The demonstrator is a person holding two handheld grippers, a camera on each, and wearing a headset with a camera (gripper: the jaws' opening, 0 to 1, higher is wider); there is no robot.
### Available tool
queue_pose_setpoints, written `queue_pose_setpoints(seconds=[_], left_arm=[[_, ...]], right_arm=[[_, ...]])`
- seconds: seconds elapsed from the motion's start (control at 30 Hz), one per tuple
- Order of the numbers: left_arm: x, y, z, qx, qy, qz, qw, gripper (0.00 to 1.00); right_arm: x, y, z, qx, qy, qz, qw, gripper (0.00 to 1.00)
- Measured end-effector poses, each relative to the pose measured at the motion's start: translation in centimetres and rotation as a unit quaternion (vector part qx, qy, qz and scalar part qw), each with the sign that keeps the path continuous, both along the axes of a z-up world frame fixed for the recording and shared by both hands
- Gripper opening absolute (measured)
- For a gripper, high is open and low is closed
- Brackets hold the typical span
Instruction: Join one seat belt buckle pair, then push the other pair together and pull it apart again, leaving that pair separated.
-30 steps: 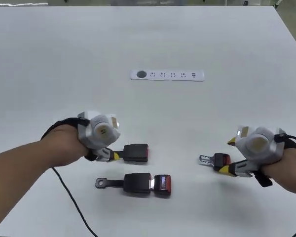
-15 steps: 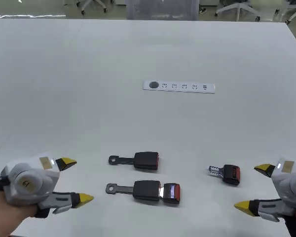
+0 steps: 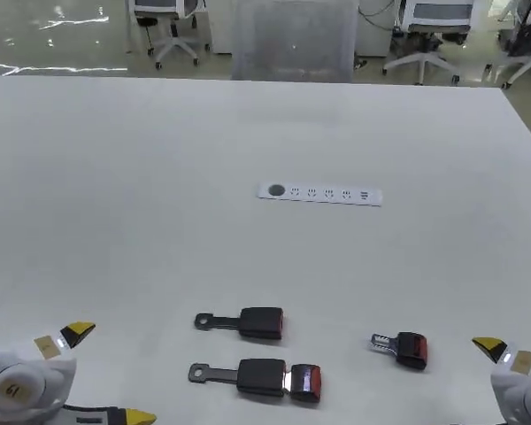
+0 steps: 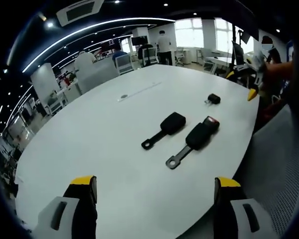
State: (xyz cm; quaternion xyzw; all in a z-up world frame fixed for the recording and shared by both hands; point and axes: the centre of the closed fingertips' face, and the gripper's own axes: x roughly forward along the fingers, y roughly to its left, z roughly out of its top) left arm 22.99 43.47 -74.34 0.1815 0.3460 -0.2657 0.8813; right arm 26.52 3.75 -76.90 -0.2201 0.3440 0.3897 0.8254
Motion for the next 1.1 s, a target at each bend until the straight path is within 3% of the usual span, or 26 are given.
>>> queue_pose_setpoints(seconds=[0.03,0.37,0.57,0.9,1.0,1.1], left_arm=[[0.0,0.4,-0.6,0.002,0.001,-0.001,1.0,1.0],[-0.8,0.7,-0.6,0.001,-0.001,0.006,1.0,1.0],[-1.0,0.9,-0.6,0.0,-0.002,0.016,0.9999,0.99],[-0.5,0.6,0.3,-0.011,-0.012,0.023,0.9996,0.97],[0.0,0.0,1.7,-0.064,-0.022,0.05,0.9965,0.97],[0.7,0.5,2.8,-0.075,-0.034,0.067,0.9944,0.96]], right_arm=[[-0.1,0.1,0.0,0.003,0.001,-0.003,1.0,1.0],[-1.8,1.3,-0.7,0.005,0.012,0.002,0.9999,0.98],[-1.6,0.6,-0.7,-0.005,0.005,-0.011,0.9999,1.0],[-1.8,0.4,-0.7,0.006,0.012,-0.022,0.9997,0.99],[-1.7,0.5,-0.6,0.01,0.011,-0.024,0.9996,0.99],[-1.5,0.6,-0.4,0.015,0.012,-0.029,0.9994,0.99]])
